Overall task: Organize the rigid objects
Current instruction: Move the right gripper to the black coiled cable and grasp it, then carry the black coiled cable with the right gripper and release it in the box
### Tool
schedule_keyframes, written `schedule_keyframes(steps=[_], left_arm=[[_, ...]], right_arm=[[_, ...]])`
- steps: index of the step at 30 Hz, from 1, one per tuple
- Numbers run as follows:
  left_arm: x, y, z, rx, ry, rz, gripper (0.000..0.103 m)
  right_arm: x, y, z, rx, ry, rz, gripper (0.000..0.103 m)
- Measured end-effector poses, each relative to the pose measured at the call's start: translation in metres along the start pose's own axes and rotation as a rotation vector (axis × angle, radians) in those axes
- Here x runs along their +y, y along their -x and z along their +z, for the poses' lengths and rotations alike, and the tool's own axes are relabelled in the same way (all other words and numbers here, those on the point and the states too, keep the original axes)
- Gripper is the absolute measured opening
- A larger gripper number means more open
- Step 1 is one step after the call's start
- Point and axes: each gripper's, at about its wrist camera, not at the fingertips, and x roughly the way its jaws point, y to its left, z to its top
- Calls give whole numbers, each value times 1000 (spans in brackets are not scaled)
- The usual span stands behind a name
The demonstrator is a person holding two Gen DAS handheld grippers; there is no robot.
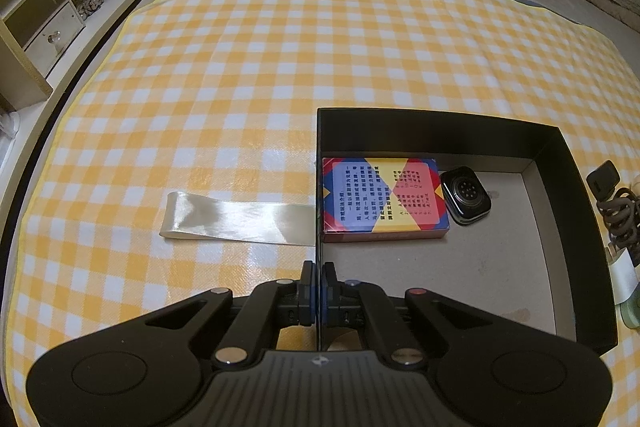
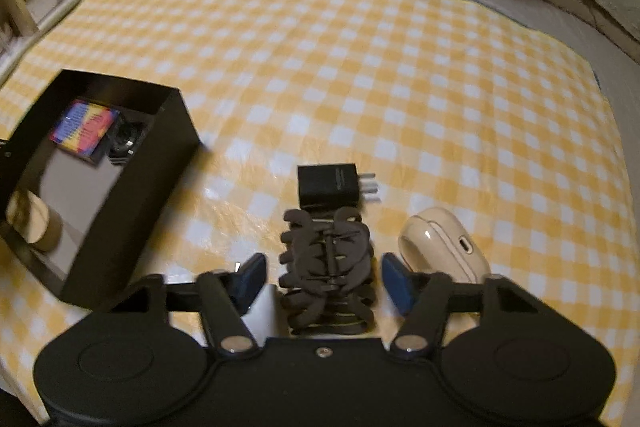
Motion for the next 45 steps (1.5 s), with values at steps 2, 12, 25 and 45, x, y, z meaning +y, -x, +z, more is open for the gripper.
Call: schedule_keyframes(steps=[2,12,25,45], left_arm=[[1,1,0,0,0,-1,2],[2,1,0,0,-2,0,2],[2,1,1,-1,-4,-4,3],[3,0,-2,-10,-61,-36,5]], right_arm=[[0,-6,1,15,6,-6,53],[-5,25,2,-79,22,-3,45],[45,115,31,-390,168,137,45],[211,20,27,-219,938,295,45]])
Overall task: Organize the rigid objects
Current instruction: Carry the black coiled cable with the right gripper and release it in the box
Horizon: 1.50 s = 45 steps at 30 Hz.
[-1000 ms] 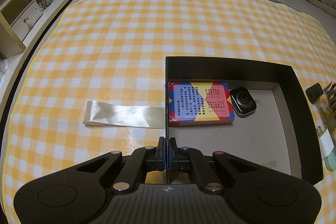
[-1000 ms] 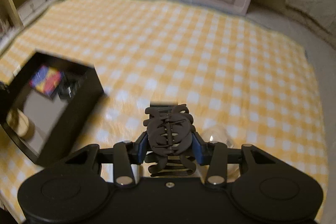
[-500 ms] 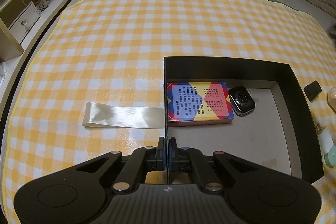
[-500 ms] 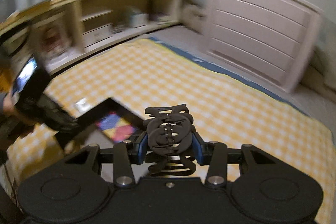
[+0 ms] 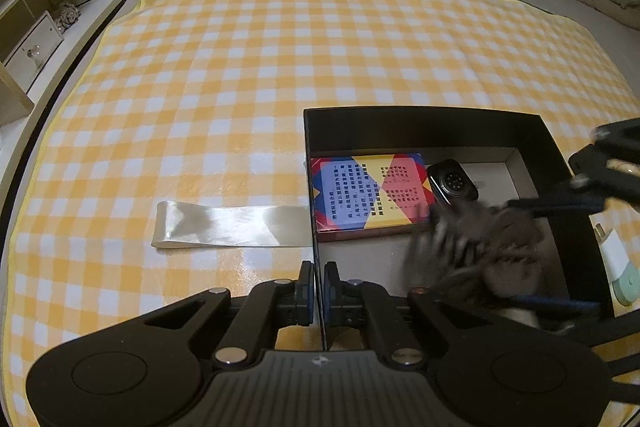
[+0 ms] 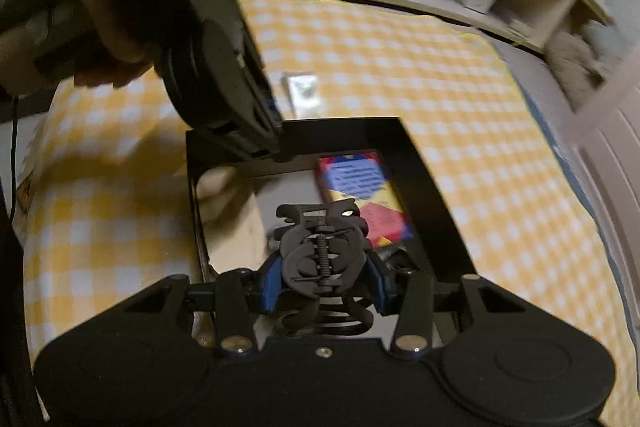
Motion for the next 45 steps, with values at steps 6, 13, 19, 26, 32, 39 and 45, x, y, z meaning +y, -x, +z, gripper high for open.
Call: schedule_keyframes(steps=[6,13,19,26,32,39,45], left_arm=[[4,-1,-2,-2,-2,-15,6],[10,0,-4,-2,4,-30,7],[10,-2,-4,-1,2,-31,7],[6,-1,-4,1,8,-27,7],[0,-1,-1,2,6,-18,6],[-13,-3,6,8,0,9,5],[-14,-2,5,10,5,21,5]], right_arm=[[-2,-15,11,21,65,44,45],[-1,-28,20,26,95,75,45],[1,-35,28,7,90,86,46],[-1,-24,22,0,32,71,73],[-9,0,17,-34,-54,55,73],[-16,35,10,-104,-201,25,75],[-21,63,1,-145,-322,-10,82]])
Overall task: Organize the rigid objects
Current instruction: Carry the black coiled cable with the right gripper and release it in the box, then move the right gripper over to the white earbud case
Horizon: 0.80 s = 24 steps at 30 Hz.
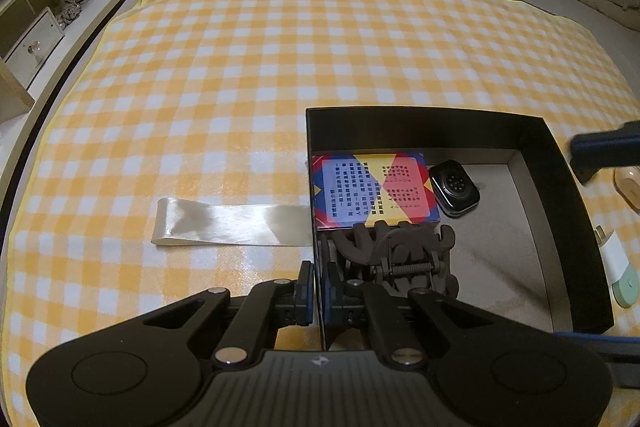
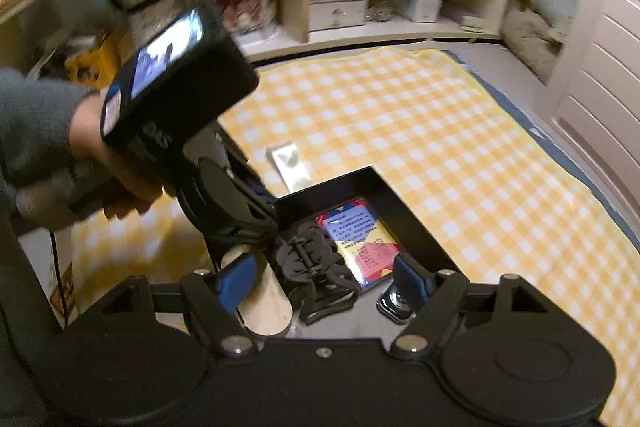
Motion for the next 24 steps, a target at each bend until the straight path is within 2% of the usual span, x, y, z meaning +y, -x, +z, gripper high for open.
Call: schedule_keyframes(steps=[12,19,24], left_arm=[[-4,-4,2,5,0,18,4],[-5,-8,2,6,-8,31,4],[-8,-13,6,11,-13,49,4]], right_arm=[[-12,44,-15,-63,-228,-125,103],[-20,62,-31,-107,-350,-184,103],[-22,71,-41,-123,-377,-216,103]])
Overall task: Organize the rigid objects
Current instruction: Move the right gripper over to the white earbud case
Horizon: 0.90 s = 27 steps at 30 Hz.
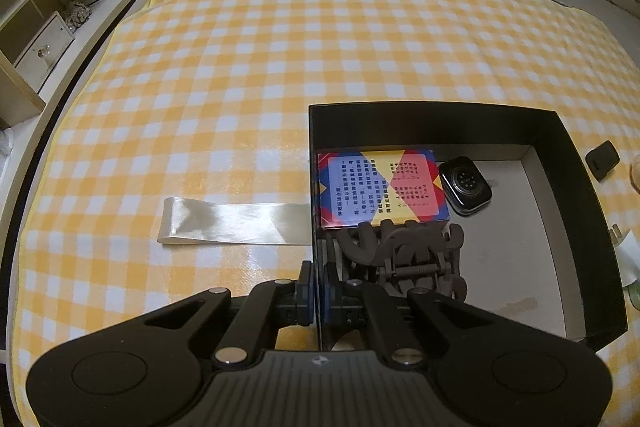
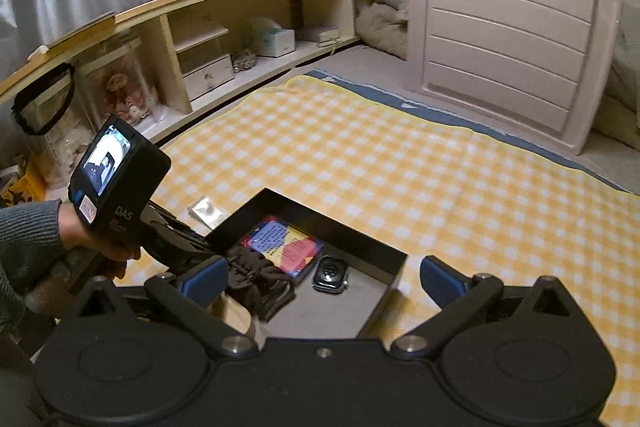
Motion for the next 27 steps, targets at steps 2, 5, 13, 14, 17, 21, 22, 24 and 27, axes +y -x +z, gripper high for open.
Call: schedule_keyframes(steps=[2,5,13,14,17,21,22,24,27], left_arm=[[-2,-1,1,0,-1,0,4],[-3,-1,1,-1,-3,1,4],[-4,-1,2,0,-1,0,5],[-4,-1,2,0,-1,0,5],[-5,-2,2,0,-3,2,5],[-4,-1,3,0,-3,2,5],[-4,-1,3,0,-3,2,5],[-3,-2,3,0,-5,3,5],[-3,-2,3,0,-5,3,5]], right_arm=[[-3,4,-2,-7,-11,2,103],[-6,11,-4,-26,-19,-1,103],[-30,24,-14,-73,-64,-43,103],[-35,25,-16,-74,-77,-57,103],[-54,26,-22,-95,-133,-99,103],[-81,24,-31,-110,-173,-176,103],[-89,23,-33,-103,-179,-203,103],[-102,21,-36,-88,-197,-248,103],[-127,15,-45,-39,-258,-322,103]])
